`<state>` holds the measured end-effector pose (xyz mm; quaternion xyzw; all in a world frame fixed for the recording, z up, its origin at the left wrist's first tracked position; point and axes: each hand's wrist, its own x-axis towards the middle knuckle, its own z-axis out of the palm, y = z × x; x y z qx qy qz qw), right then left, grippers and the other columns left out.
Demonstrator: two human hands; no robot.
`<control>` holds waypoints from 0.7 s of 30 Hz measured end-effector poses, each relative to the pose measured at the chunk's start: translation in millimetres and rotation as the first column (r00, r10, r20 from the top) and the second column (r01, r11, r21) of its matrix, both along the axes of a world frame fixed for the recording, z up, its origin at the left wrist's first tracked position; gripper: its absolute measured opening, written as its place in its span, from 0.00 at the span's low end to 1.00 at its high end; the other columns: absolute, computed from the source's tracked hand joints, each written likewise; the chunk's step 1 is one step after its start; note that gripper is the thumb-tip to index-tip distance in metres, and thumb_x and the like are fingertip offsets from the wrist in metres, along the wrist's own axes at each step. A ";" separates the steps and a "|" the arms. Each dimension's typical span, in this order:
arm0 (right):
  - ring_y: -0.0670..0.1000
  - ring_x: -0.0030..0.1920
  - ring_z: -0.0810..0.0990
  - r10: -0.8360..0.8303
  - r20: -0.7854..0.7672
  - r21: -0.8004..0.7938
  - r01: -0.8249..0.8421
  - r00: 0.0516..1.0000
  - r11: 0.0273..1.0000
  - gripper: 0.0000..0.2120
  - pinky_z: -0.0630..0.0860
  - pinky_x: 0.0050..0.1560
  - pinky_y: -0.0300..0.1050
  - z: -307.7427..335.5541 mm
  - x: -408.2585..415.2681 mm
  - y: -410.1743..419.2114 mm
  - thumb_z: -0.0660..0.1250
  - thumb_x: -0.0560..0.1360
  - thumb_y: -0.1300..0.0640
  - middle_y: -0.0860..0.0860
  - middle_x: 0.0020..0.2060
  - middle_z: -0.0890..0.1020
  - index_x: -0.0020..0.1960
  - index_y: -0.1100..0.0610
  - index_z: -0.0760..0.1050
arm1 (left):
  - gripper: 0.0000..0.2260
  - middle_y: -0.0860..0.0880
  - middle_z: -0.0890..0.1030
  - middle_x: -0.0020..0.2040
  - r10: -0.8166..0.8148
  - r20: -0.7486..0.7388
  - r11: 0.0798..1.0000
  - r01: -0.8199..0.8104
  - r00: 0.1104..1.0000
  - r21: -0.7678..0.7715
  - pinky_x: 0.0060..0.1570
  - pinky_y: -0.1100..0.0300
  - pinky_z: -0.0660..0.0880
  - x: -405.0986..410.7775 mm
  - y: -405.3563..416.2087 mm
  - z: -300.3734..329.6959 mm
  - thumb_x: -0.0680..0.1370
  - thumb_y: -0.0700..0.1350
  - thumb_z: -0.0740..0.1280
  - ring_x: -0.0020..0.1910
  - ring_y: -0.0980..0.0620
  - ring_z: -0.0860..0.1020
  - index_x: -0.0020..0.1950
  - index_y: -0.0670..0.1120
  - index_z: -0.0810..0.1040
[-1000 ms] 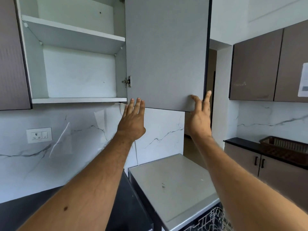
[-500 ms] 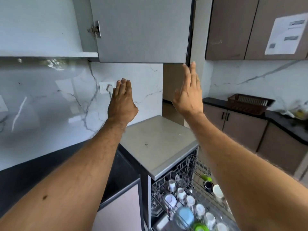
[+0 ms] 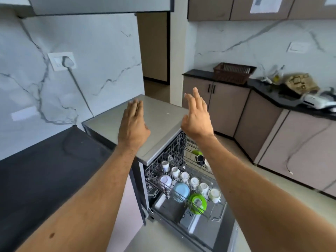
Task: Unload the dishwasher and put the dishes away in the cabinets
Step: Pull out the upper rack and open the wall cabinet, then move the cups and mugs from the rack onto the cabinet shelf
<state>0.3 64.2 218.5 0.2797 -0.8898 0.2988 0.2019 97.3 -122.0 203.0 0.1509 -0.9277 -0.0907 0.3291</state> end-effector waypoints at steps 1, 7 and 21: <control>0.60 0.77 0.55 -0.013 0.026 0.004 0.013 1.000 1.000 0.34 0.64 0.72 0.61 -7.3 0.9 7.8 0.57 0.72 0.66 0.50 0.80 0.49 0.76 0.50 0.56 | 0.35 0.43 0.55 0.80 -0.029 0.019 1.000 0.029 0.999 0.008 0.77 0.51 0.52 -1.3 6.6 -11.0 0.76 0.36 0.64 0.79 0.45 0.52 0.80 0.43 0.53; 0.59 0.75 0.58 -0.067 0.183 0.119 0.045 0.981 0.992 0.32 0.67 0.71 0.58 -62.3 4.6 55.6 0.57 0.73 0.66 0.51 0.79 0.48 0.75 0.52 0.57 | 0.37 0.43 0.54 0.80 -0.163 0.119 0.984 0.153 0.979 0.088 0.77 0.51 0.52 -8.0 51.9 -75.9 0.75 0.35 0.65 0.79 0.46 0.52 0.81 0.45 0.51; 0.58 0.76 0.58 -0.087 0.433 0.181 0.007 0.897 0.983 0.33 0.64 0.72 0.54 -153.0 -87.6 184.9 0.62 0.73 0.68 0.53 0.79 0.52 0.75 0.52 0.59 | 0.38 0.43 0.52 0.80 -0.189 0.327 0.975 0.136 0.926 0.177 0.76 0.47 0.57 -88.7 158.1 -160.9 0.76 0.37 0.66 0.79 0.46 0.50 0.80 0.48 0.49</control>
